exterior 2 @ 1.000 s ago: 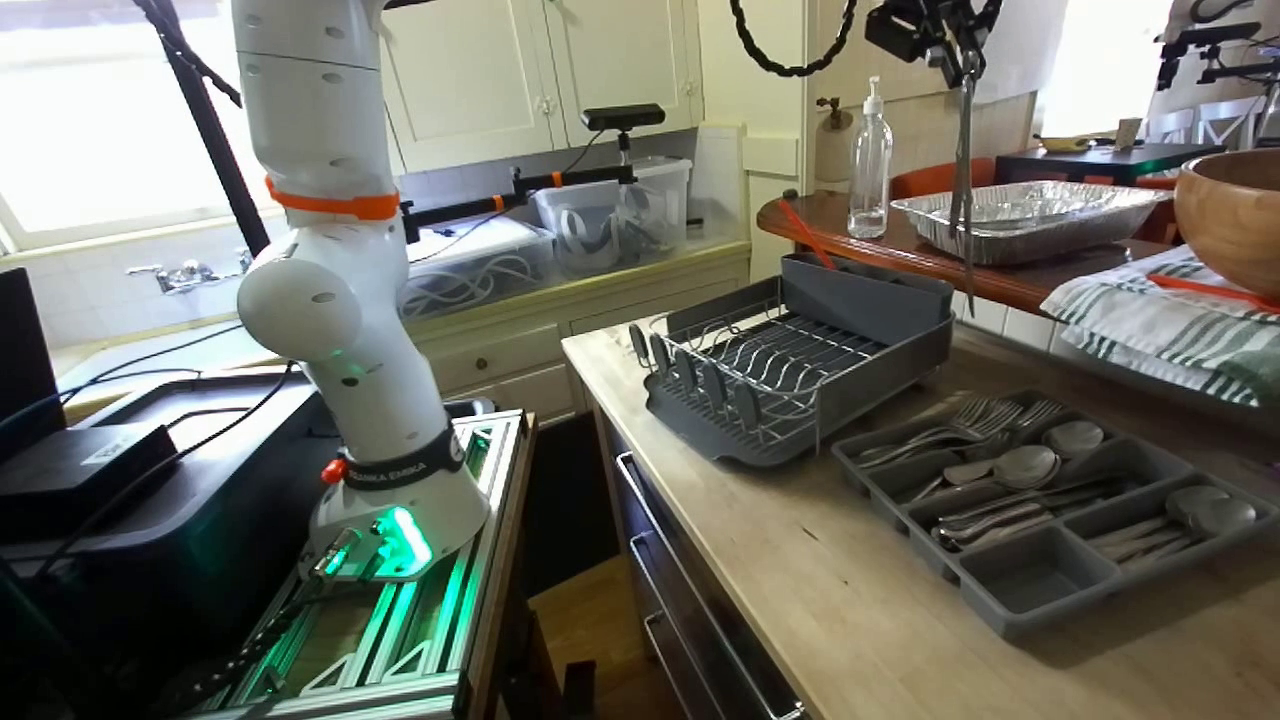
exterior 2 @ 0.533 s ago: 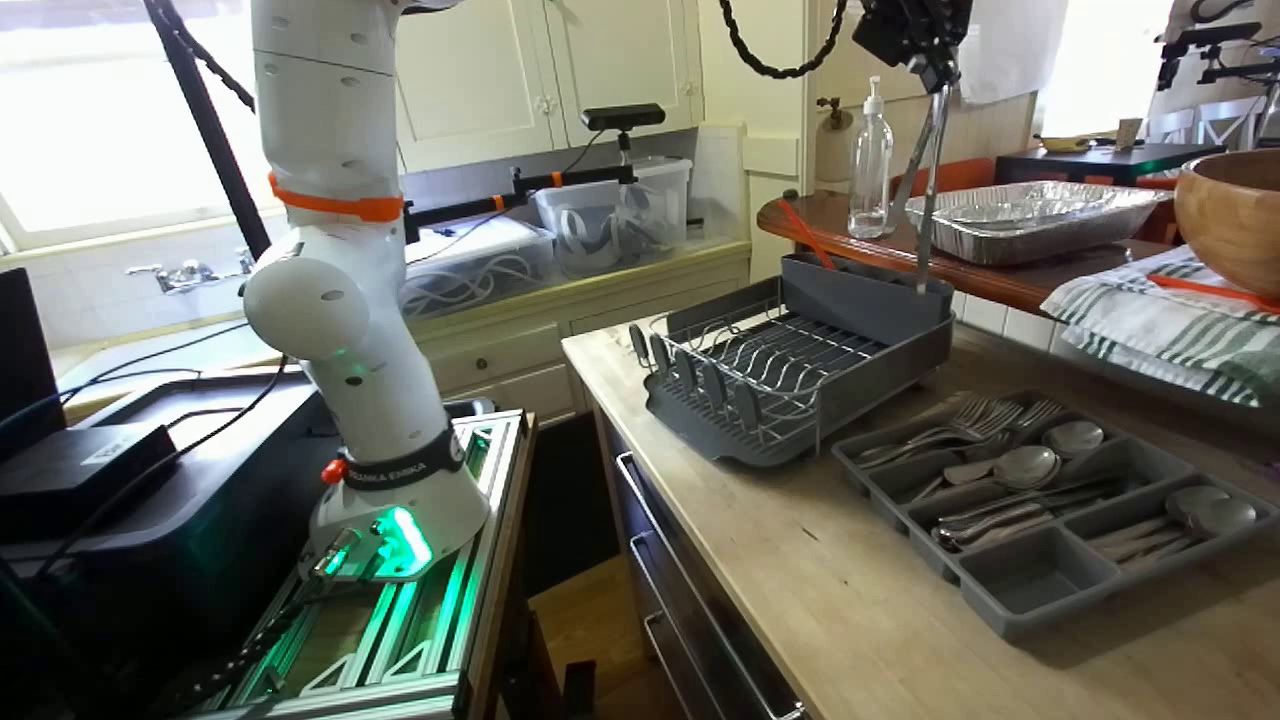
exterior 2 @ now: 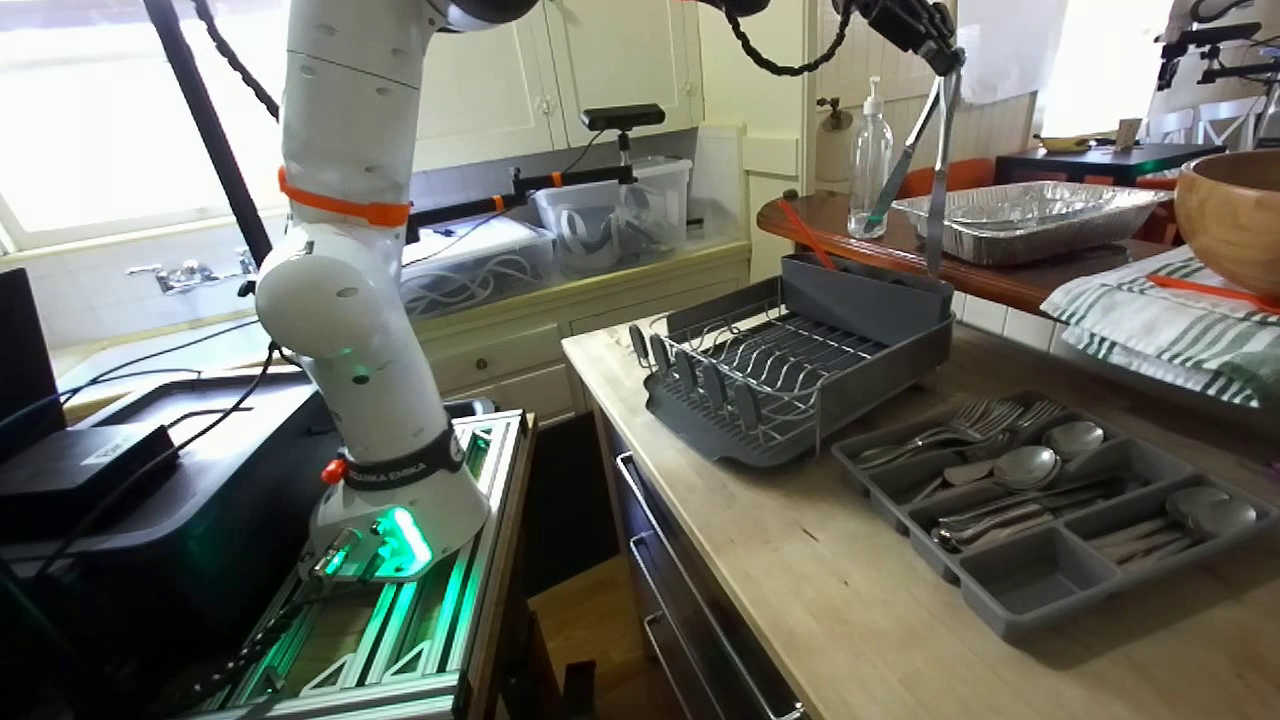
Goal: Move two knives to the small sections of the plate rack
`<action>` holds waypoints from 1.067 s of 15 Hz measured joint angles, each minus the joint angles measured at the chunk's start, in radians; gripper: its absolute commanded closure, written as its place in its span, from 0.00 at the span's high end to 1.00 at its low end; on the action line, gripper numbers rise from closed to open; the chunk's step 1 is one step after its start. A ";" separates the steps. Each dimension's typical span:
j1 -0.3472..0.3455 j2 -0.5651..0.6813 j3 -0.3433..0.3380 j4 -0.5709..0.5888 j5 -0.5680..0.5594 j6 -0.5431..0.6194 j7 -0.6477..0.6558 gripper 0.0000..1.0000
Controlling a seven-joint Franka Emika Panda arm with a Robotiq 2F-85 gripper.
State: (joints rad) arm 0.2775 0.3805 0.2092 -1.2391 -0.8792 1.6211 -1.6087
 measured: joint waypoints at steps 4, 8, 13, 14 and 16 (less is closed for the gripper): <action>-0.002 0.069 -0.012 0.065 -0.022 0.150 -0.151 0.04; 0.011 0.138 -0.018 0.128 -0.022 0.218 -0.185 0.04; 0.083 0.150 -0.049 0.167 -0.046 0.212 -0.134 0.04; 0.093 0.145 -0.050 0.168 -0.055 0.209 -0.116 0.04; 0.109 0.132 -0.053 0.168 -0.068 0.188 -0.080 0.04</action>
State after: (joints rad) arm 0.3868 0.5127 0.1560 -1.0714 -0.9474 1.8086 -1.6885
